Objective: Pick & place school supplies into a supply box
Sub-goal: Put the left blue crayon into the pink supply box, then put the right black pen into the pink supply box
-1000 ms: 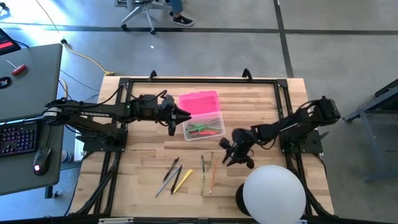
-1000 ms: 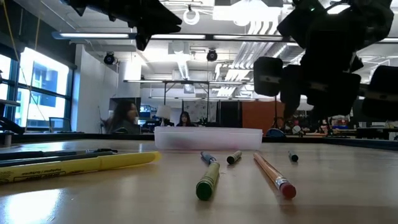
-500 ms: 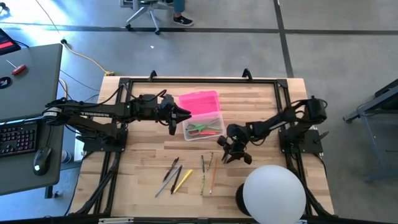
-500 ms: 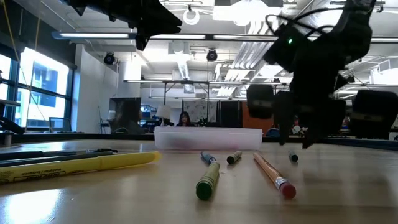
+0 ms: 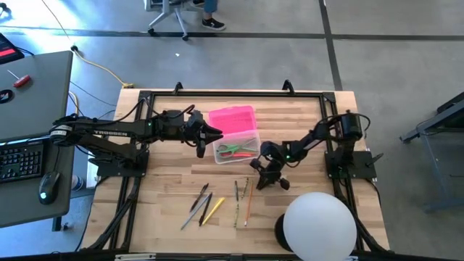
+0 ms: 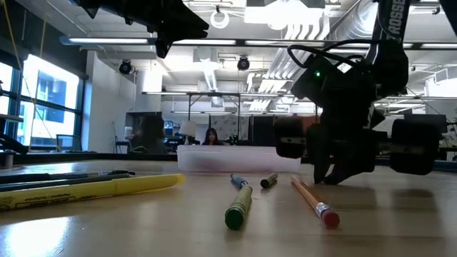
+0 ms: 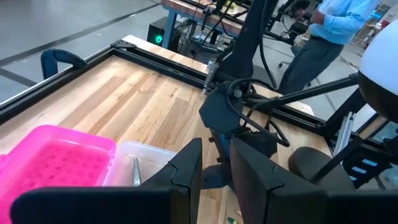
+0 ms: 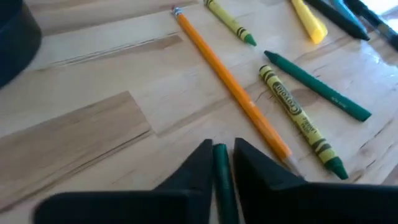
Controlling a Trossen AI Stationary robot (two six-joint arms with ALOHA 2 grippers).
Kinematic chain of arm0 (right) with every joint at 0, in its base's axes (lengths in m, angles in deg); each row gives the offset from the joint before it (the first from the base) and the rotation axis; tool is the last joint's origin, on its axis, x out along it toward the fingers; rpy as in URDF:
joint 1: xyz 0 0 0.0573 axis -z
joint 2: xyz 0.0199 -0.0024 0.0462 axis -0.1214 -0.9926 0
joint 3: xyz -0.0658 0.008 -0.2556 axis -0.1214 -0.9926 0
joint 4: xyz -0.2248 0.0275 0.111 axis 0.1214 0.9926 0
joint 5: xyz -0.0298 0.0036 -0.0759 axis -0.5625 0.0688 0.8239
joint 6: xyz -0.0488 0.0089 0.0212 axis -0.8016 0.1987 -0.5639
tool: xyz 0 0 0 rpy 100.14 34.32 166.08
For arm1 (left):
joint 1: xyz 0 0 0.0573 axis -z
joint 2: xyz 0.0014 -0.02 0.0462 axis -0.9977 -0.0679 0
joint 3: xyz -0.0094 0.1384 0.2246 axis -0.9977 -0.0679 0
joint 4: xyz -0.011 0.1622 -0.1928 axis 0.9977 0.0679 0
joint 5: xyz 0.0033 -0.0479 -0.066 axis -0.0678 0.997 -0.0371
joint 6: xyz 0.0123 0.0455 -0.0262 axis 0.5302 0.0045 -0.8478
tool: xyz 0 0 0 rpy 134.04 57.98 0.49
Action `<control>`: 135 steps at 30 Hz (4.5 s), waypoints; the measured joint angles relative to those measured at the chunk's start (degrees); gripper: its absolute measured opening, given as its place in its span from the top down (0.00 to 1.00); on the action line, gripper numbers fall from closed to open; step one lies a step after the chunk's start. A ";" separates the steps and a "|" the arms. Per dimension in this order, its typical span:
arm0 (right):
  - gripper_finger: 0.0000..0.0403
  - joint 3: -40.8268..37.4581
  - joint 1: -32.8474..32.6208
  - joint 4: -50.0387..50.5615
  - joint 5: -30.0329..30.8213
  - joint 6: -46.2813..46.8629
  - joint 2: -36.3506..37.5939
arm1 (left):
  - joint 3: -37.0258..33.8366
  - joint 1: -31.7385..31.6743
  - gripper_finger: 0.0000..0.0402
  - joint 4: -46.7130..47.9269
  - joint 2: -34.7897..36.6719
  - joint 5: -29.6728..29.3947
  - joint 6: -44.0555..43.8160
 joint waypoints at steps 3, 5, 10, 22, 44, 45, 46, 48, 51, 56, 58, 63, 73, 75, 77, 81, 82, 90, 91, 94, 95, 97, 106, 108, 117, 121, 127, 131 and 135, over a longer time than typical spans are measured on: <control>0.98 0.05 -0.12 -1.36 -1.24 3.36 -0.24 | 0.00 0.00 0.72 0.00 0.00 -0.19 0.04; 0.96 0.00 -0.40 -2.37 -1.58 6.67 0.56 | 0.00 0.00 0.72 0.00 0.00 -0.19 0.08; 0.98 -0.32 -1.89 -3.49 -3.05 8.84 7.31 | 0.00 0.00 0.72 -0.02 0.00 -0.20 0.10; 0.99 2.03 1.26 -14.43 25.13 6.12 20.51 | 0.02 0.00 0.72 -0.09 0.00 -3.45 -0.55; 0.97 11.13 5.87 -10.54 39.43 23.96 7.04 | 0.02 0.02 0.72 1.25 -0.02 -3.38 -3.50; 0.97 11.13 5.88 -10.59 40.08 24.16 7.04 | 0.02 0.01 0.72 1.49 -0.02 -3.16 -3.50; 0.97 11.13 5.88 -10.47 40.47 24.17 7.04 | 0.02 0.02 0.72 1.90 -0.02 -2.97 -3.47; 0.97 11.13 5.90 -10.18 40.77 24.20 7.04 | 0.02 0.00 0.72 3.17 0.05 -2.44 -2.86; 0.97 11.13 5.86 -9.76 40.75 24.62 7.04 | 0.03 0.02 0.72 4.98 0.81 -2.14 -2.41; 0.97 11.13 6.17 -8.50 41.18 23.93 7.04 | 0.07 0.76 0.72 5.09 0.83 1.30 -3.44; 0.97 11.13 6.68 -8.23 41.44 23.63 7.06 | 0.07 2.05 0.72 5.51 0.83 2.02 -4.32; 0.90 11.13 7.85 -7.52 41.64 23.29 7.08 | 0.07 8.41 0.72 11.14 0.83 -0.48 -5.82; 0.78 11.13 8.11 -7.74 43.57 19.54 7.10 | 0.04 27.10 0.72 24.39 0.76 -21.05 -26.12; 0.78 11.13 8.02 -7.73 43.63 19.55 7.10 | -0.06 31.14 0.72 26.09 0.30 -25.96 -30.95; 0.79 11.13 8.02 -7.76 43.77 19.93 7.10 | -0.61 35.05 0.72 26.66 -0.90 -30.09 -35.23; 0.79 11.13 8.02 -7.76 43.72 21.14 7.10 | -1.83 41.67 0.72 26.17 -5.10 -36.99 -45.09; 0.79 11.13 8.02 -7.74 43.72 21.14 7.10 | -1.99 42.84 0.72 26.30 -6.58 -38.49 -47.68; 0.79 11.13 8.02 -7.71 43.66 21.12 7.10 | -2.16 46.58 0.72 23.33 -20.64 -37.03 -58.08; 0.79 11.13 8.02 -7.71 43.66 21.12 7.10 | -2.09 46.56 0.72 22.63 -22.10 -37.00 -58.34; 0.79 11.13 8.02 -7.71 43.63 21.12 7.10 | -1.95 46.53 0.72 22.49 -25.48 -38.32 -59.30; 0.79 11.13 8.02 -7.66 43.63 21.13 7.10 | -1.95 46.51 0.72 21.68 -26.47 -39.31 -59.55; 0.79 11.13 8.02 -7.52 43.61 21.81 7.10 | -1.92 46.51 0.72 20.93 -27.91 -39.82 -60.41; 0.79 11.13 8.04 -7.39 43.61 22.59 7.10 | -1.88 46.51 0.72 17.16 -32.73 -38.78 -61.82; 0.79 11.13 8.07 -7.38 43.63 22.58 7.10 | -1.84 46.53 0.72 17.05 -33.34 -38.40 -62.55; 0.79 11.13 8.07 -7.38 43.61 22.25 7.10 | -1.90 46.53 0.72 17.54 -33.59 -37.73 -61.87; 0.79 11.13 8.07 -7.36 43.60 22.17 7.10 | -1.70 46.51 0.72 18.06 -33.18 -39.75 -61.64; 0.79 11.13 8.07 -7.38 43.50 22.17 7.10 | 0.51 46.51 0.72 18.01 -32.44 -42.29 -54.17; 0.79 11.13 8.08 -7.38 43.46 22.45 7.10 | 0.29 46.51 0.72 17.99 -32.44 -41.30 -53.98; 0.79 11.13 8.09 -7.36 43.39 24.09 7.10 | 0.26 46.53 0.72 18.49 -32.44 -42.46 -53.96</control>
